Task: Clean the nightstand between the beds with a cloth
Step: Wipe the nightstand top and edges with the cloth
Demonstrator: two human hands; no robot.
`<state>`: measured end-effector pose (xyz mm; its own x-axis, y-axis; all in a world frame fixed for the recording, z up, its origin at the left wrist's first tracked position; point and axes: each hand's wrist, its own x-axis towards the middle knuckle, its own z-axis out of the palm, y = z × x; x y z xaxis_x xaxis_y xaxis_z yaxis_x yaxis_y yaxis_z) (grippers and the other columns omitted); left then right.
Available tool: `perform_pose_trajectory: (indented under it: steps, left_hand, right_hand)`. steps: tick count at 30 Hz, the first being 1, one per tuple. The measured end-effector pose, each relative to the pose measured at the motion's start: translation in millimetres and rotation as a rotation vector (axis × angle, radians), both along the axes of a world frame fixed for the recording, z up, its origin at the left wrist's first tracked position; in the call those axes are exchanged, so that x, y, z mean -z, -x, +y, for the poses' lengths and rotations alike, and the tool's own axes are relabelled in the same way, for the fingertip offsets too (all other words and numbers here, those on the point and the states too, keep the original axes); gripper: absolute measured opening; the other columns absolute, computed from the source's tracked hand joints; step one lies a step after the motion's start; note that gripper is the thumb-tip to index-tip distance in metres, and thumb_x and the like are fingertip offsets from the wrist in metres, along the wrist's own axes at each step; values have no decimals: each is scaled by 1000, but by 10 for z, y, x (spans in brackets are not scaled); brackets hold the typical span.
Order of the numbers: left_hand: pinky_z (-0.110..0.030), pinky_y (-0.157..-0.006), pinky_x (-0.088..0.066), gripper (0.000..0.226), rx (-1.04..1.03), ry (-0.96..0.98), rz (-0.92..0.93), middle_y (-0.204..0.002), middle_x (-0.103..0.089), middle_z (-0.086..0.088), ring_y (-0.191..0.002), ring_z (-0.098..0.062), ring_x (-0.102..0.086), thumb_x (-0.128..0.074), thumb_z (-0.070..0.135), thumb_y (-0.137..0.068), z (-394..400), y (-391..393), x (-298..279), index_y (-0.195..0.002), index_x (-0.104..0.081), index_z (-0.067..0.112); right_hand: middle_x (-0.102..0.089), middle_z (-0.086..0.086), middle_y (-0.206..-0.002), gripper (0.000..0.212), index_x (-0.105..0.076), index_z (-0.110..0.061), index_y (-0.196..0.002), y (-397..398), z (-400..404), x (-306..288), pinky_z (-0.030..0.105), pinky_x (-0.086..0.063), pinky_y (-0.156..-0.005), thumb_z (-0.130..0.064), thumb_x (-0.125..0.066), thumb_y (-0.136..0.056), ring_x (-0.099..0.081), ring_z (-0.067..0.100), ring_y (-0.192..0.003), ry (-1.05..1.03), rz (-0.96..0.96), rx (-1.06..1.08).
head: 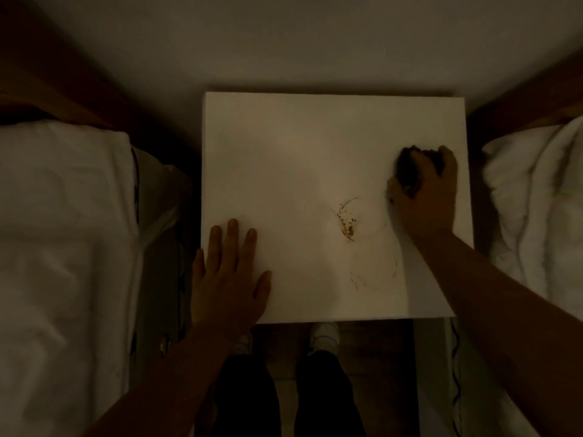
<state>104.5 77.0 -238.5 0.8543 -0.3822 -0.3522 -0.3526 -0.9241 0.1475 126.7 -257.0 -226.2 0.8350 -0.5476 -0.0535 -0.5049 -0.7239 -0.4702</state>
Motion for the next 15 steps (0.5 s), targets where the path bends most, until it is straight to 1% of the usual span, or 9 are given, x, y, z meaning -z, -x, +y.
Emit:
perform_pose_trajectory:
  steps: [1, 3, 5, 6, 8, 9, 11, 13, 15]
  left_hand:
    - [-58, -113, -17, 76, -2, -3, 0, -162, 1, -7, -148, -31, 5, -30, 58, -91, 0, 3, 1, -155, -6, 23]
    - [-57, -113, -17, 77, 1, -2, -9, -162, 1, -7, -148, -31, 5, -31, 58, -91, -4, 7, 7, -155, -6, 23]
    - [-58, -112, -18, 77, 5, 6, -20, -163, 0, -7, -148, -31, 4, -32, 57, -91, 1, 10, 19, -155, -7, 23]
    - [-58, -112, -18, 77, 7, 13, -23, -163, 0, -7, -148, -31, 3, -32, 57, -91, 6, 13, 24, -155, -8, 23]
    - [-58, -112, -18, 76, 4, 19, -28, -163, 0, -6, -148, -31, 3, -31, 59, -91, 19, 9, 32, -155, -7, 24]
    - [-58, -113, -18, 76, 2, 18, -28, -163, 1, -6, -148, -31, 4, -30, 59, -91, 20, 8, 35, -155, -6, 24]
    - [-59, -113, -21, 77, 1, 14, -17, -162, 2, -6, -148, -31, 4, -29, 60, -92, 19, 4, 28, -155, -3, 25]
    - [-59, -112, -22, 76, -6, 21, -19, -162, 1, -5, -148, -30, 3, -28, 60, -92, 9, -2, 14, -155, -3, 25]
    - [-59, -112, -22, 75, -5, 29, -18, -163, 0, -5, -148, -30, 3, -29, 59, -91, 5, 2, 0, -155, -7, 25]
  right_hand:
    - [-20, 18, -155, 58, -45, -15, -140, -28, 119, 64, 40, -17, -119, -25, -68, -87, -19, 34, -143, 20, -8, 0]
    - [-27, 15, -153, 60, -46, -16, -140, -147, 401, 146, 35, -16, -118, -27, -67, -85, -23, 32, -142, 39, -17, -15]
    - [-42, 10, -142, 61, -45, -15, -140, -320, 727, 183, 33, -25, -115, -25, -67, -84, -38, 29, -133, 42, -63, -19]
    - [-46, 12, -137, 57, -48, -13, -137, -412, 925, 161, 34, -27, -113, -22, -67, -84, -42, 32, -129, -18, -114, -22]
    - [-45, 23, -138, 46, -57, -9, -129, -580, 1392, 126, 37, -24, -111, -16, -66, -84, -41, 40, -128, -30, -131, -178]
    - [-45, 25, -138, 43, -60, -9, -126, -645, 1609, 82, 40, -26, -111, -13, -66, -84, -40, 42, -127, -53, -128, -281]
    - [-43, 20, -141, 42, -60, -13, -126, -720, 1876, 8, 46, -34, -107, -9, -62, -85, -38, 40, -129, -111, -79, -531]
    - [-37, 17, -147, 45, -56, -15, -132, -775, 1796, -31, 44, -32, -108, -8, -57, -88, -34, 38, -134, -148, -16, -671]
    - [-37, 20, -146, 46, -54, -14, -134, -759, 1380, -65, 39, -29, -110, -10, -57, -89, -35, 38, -133, -130, 13, -610]
